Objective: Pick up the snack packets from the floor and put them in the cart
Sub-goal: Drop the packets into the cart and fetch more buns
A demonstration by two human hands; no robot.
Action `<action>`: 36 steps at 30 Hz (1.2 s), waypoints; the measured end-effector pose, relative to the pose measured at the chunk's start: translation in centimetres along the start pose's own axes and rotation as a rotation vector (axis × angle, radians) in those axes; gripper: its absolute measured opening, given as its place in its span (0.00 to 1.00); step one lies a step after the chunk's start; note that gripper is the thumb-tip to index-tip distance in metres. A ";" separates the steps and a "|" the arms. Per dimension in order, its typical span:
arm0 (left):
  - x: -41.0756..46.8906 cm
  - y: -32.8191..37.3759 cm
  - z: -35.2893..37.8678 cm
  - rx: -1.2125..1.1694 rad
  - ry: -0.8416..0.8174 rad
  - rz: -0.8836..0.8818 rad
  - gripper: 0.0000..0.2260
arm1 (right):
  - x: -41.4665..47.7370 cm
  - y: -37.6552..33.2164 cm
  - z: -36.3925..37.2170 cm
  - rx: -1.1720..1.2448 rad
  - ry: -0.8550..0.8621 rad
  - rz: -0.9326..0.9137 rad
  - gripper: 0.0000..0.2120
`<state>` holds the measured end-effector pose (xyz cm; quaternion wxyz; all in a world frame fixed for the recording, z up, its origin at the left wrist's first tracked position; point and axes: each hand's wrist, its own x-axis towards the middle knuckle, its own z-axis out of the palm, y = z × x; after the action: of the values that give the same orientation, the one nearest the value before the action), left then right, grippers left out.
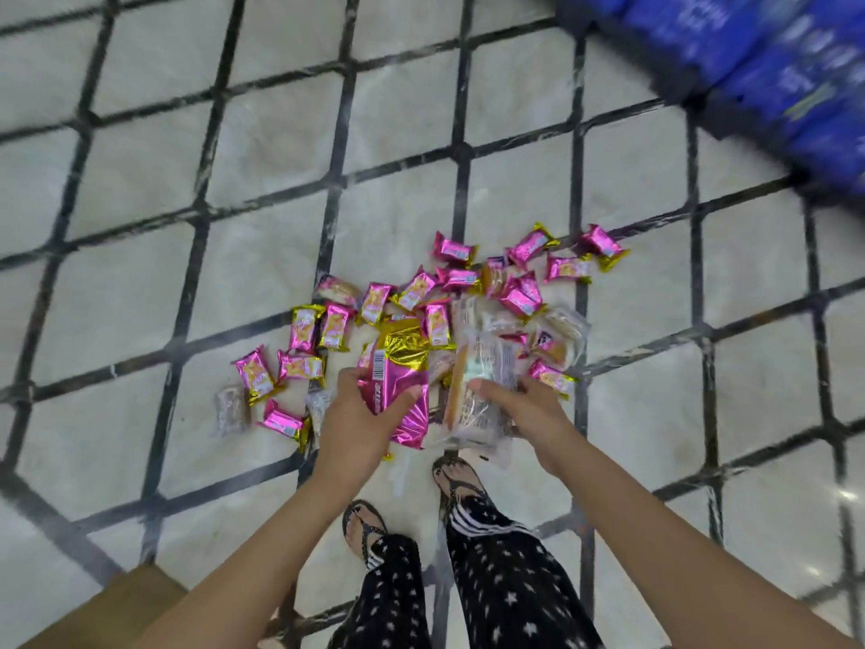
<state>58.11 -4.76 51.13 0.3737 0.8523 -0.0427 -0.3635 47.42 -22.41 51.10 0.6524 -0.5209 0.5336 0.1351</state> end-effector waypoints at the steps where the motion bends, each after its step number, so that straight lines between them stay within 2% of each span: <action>1: -1.9 1.4 -0.2 -0.010 -0.014 -0.015 0.31 | -1.9 -0.4 -0.9 0.025 0.010 -0.013 0.13; 3: -5.5 3.6 -0.3 -0.047 -0.048 -0.035 0.40 | -5.6 -0.7 -2.6 0.093 0.035 -0.028 0.16; 5: -9.2 4.8 -0.3 -0.082 -0.072 -0.050 0.43 | -9.3 -0.6 -4.0 0.163 0.057 -0.046 0.15; 7: -12.3 5.6 -0.2 -0.129 -0.079 -0.059 0.37 | -12.6 0.1 -5.1 0.221 0.080 -0.063 0.13; 10: -16.0 6.1 -0.4 -0.197 -0.084 -0.056 0.23 | -16.6 1.8 -6.0 0.267 0.136 -0.078 0.16; 16: -20.5 5.8 -2.8 -0.231 -0.127 0.000 0.25 | -24.0 6.3 -4.6 0.382 0.296 -0.160 0.16; 18: -21.8 5.4 -3.7 -0.183 -0.164 0.017 0.27 | -26.5 8.3 -3.4 0.475 0.337 -0.174 0.17; 21: -24.0 4.9 -4.6 -0.053 -0.253 0.053 0.42 | -30.0 11.6 -1.5 0.618 0.380 -0.155 0.18; 22: -24.7 4.6 -4.7 -0.008 -0.281 0.076 0.44 | -31.1 12.6 -1.0 0.651 0.392 -0.148 0.17; 24: -26.3 4.6 -4.9 0.051 -0.332 0.125 0.41 | -33.0 14.8 -0.3 0.702 0.429 -0.134 0.18; 29: -29.8 4.0 -3.4 0.193 -0.495 0.265 0.43 | -37.2 19.9 0.0 0.859 0.539 -0.112 0.18; 34: -34.0 3.9 0.0 0.362 -0.632 0.390 0.31 | -41.0 26.1 -0.8 1.005 0.614 -0.096 0.19; 36: -36.0 3.9 1.7 0.441 -0.655 0.454 0.29 | -42.4 28.9 -1.4 1.077 0.656 -0.089 0.20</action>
<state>31.45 3.84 74.11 0.2205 0.7204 -0.4209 -0.5052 8.79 4.74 71.29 0.6306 -0.1555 0.6770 -0.3462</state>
